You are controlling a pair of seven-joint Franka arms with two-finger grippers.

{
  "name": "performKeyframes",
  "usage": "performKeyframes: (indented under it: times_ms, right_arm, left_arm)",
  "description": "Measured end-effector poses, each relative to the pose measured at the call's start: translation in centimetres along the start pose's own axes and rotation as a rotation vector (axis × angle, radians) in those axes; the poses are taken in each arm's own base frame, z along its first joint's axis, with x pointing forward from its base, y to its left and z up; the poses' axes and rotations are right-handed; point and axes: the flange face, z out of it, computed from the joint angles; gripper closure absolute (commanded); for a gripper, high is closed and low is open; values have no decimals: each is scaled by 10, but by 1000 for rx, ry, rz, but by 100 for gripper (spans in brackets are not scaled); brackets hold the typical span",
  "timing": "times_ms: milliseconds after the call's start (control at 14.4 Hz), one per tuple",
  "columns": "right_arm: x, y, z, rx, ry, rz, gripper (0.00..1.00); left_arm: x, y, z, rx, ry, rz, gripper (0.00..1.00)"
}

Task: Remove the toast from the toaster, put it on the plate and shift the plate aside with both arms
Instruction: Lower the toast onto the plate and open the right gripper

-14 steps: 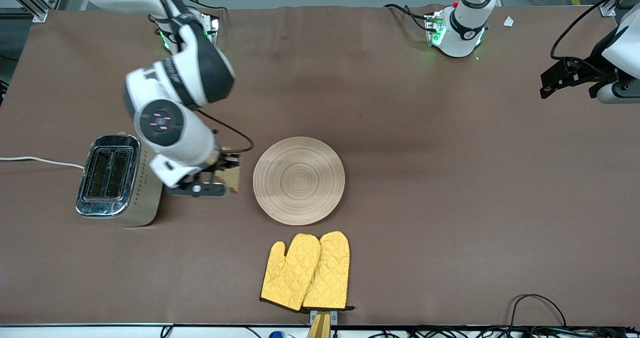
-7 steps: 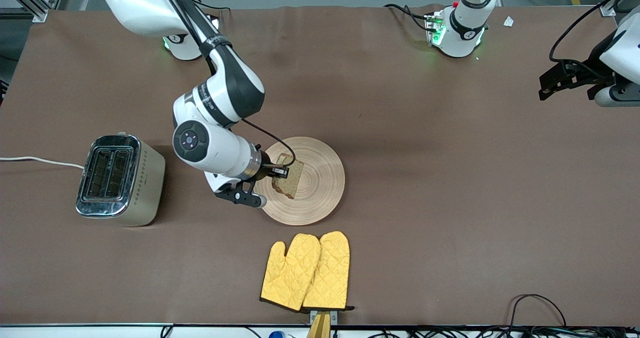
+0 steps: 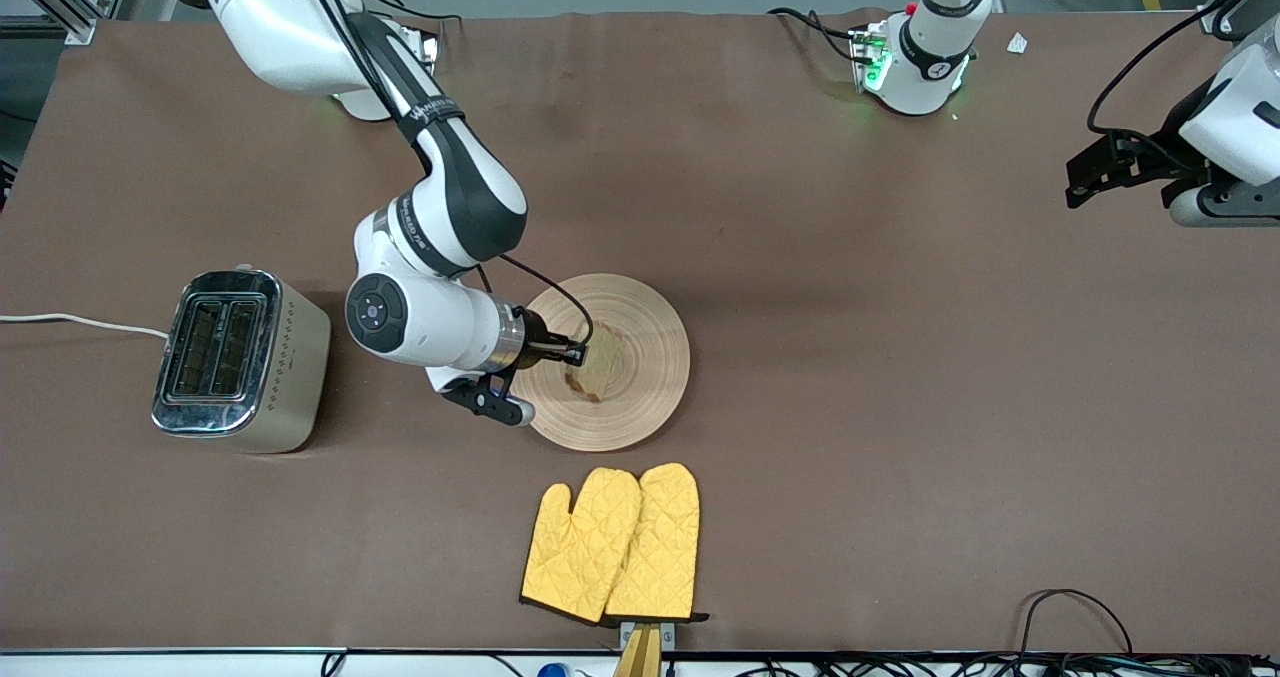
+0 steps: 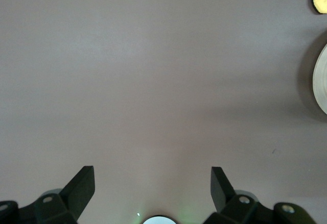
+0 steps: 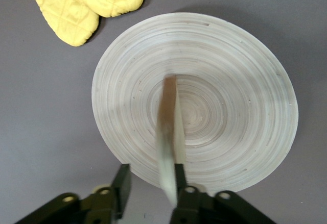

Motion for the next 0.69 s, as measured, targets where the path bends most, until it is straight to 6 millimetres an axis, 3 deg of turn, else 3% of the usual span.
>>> performKeyframes:
  times_ms: [347, 693]
  right_arm:
    - [5, 4, -4, -3, 12, 6, 13]
    - [22, 21, -29, -61, 67, -12, 7]
  left_arm:
    - [0, 3, 0, 0, 0, 5, 0]
    - [0, 3, 0, 0, 0, 5, 0]
